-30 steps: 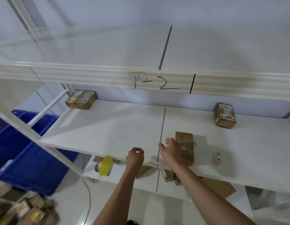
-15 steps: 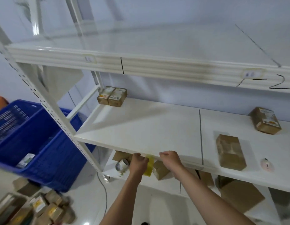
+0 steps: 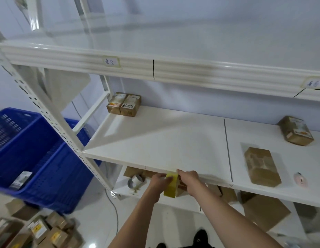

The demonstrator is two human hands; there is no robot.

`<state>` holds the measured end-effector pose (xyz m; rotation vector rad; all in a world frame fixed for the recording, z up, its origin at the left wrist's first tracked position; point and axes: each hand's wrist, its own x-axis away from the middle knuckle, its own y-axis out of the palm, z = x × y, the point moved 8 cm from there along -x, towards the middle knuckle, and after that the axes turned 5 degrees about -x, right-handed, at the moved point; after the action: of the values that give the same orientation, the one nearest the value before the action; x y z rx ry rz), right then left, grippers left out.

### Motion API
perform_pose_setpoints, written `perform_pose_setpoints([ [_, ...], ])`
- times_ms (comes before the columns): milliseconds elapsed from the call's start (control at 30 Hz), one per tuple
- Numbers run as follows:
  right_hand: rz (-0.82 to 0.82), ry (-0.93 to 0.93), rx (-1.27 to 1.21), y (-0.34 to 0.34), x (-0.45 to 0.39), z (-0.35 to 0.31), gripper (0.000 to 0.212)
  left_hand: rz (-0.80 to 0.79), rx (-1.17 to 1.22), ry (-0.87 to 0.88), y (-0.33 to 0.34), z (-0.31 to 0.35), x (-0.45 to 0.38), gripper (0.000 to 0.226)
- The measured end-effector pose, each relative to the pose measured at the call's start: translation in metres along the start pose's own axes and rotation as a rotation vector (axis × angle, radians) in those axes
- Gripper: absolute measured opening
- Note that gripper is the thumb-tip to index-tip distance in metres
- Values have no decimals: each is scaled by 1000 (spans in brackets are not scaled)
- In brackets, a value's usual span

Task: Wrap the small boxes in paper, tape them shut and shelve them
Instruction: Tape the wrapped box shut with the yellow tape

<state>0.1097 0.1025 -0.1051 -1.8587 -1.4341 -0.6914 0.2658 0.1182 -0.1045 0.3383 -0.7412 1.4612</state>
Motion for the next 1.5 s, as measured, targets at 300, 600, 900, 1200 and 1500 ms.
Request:
perform_pose_setpoints([
  [300,101,45,-35,2,-11,-7,35,-95,86,-39,-7,-7,-7,18],
  [600,94,119,-43,15,-25,-8,30,-137,56,-30,-4,-3,-5,11],
  [900,167,-50,127,14,-3,-30,24,-211,193,-141,1,-13,-2,28],
  [1200,155,-185,222,22,5,-51,13,-180,235,-117,-22,-9,-5,26],
  [1500,3,-285,-41,28,8,-81,10,36,145,71,-55,37,-11,21],
])
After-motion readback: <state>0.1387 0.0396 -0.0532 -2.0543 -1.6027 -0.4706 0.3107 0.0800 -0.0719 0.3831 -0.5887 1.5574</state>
